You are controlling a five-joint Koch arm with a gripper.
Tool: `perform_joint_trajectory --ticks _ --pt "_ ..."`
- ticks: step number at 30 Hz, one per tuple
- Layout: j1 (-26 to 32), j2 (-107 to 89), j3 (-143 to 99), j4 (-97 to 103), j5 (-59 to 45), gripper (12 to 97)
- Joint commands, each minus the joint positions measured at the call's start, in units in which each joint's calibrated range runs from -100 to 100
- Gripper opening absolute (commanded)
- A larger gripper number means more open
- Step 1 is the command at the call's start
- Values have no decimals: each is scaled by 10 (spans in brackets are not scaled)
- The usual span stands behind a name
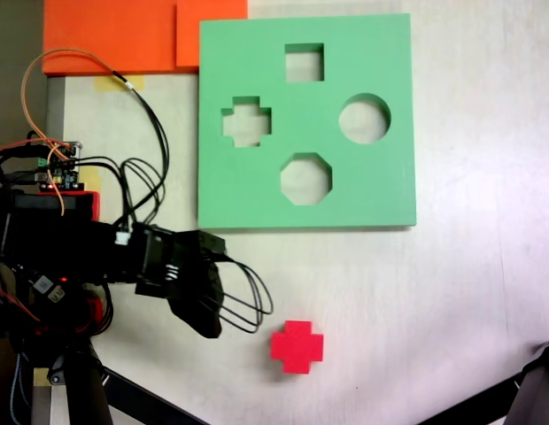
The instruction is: Put the cross columnar block into the corresponding hole
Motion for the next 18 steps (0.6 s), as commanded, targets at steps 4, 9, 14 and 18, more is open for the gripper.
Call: perform_joint_trajectory --ticks 4,9,14,18 --pt "-11 175 161 -41 -5 710" --pt "-20 327 212 -39 -10 710" --pt "-29 452 254 -31 -16 710" --pt "-36 535 297 -28 -19 710"
